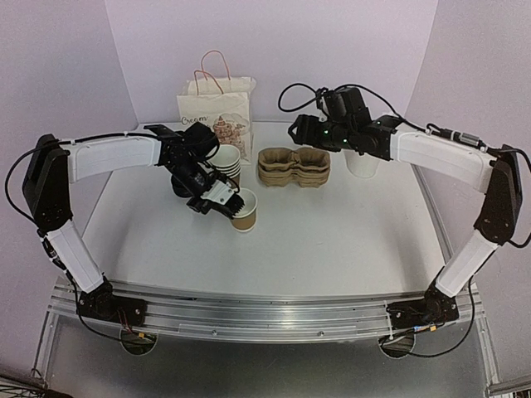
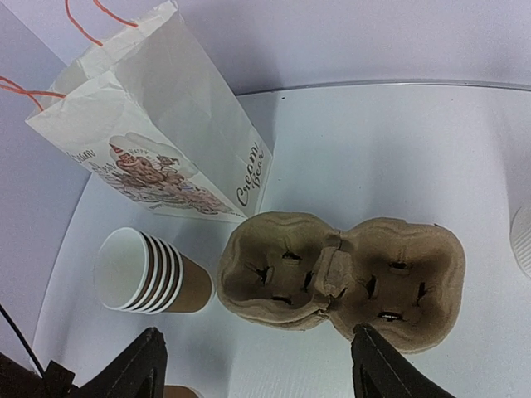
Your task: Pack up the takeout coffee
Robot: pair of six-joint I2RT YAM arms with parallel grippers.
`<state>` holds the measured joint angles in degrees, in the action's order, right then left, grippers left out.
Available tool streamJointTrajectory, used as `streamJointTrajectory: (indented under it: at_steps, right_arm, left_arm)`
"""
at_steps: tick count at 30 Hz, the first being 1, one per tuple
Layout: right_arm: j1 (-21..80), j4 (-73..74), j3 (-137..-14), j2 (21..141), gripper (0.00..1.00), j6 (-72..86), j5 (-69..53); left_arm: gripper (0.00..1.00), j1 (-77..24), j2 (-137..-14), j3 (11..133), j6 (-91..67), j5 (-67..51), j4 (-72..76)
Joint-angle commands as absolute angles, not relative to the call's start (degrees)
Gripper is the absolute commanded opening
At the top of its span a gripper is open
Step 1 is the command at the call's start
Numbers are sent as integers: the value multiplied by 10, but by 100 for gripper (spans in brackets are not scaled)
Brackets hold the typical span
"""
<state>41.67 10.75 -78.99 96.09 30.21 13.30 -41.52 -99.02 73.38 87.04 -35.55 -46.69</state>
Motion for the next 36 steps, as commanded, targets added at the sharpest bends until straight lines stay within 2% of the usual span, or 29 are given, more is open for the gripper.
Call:
streamJointTrajectory:
  at_steps: [1, 13, 18, 27, 29, 31, 33, 36]
  right_arm:
    - [419, 105, -791, 965, 72, 319, 125]
    - [418, 105, -796, 976, 72, 318, 123]
    - [418, 105, -796, 979, 73, 316, 123]
    - [418, 105, -786, 974, 73, 309, 127]
    - [418, 105, -787, 974, 73, 306, 129]
    - [418, 106, -788, 973, 74, 302, 133]
    - [419, 107, -791, 973, 74, 299, 135]
    - [418, 107, -795, 970, 74, 296, 133]
  left_arm:
    - [0, -406, -1001, 742, 889, -394, -424]
    - [0, -392, -1044, 789, 930, -383, -516]
    - [7, -392, -1070, 823, 955, -374, -578]
    - [8, -392, -1078, 827, 962, -396, -589]
    - [15, -392, -1078, 827, 972, -396, -596]
    - [32, -392, -1078, 831, 983, -396, -608]
    - [43, -392, -1076, 835, 996, -396, -620]
    - [48, -392, -1053, 840, 995, -400, -627]
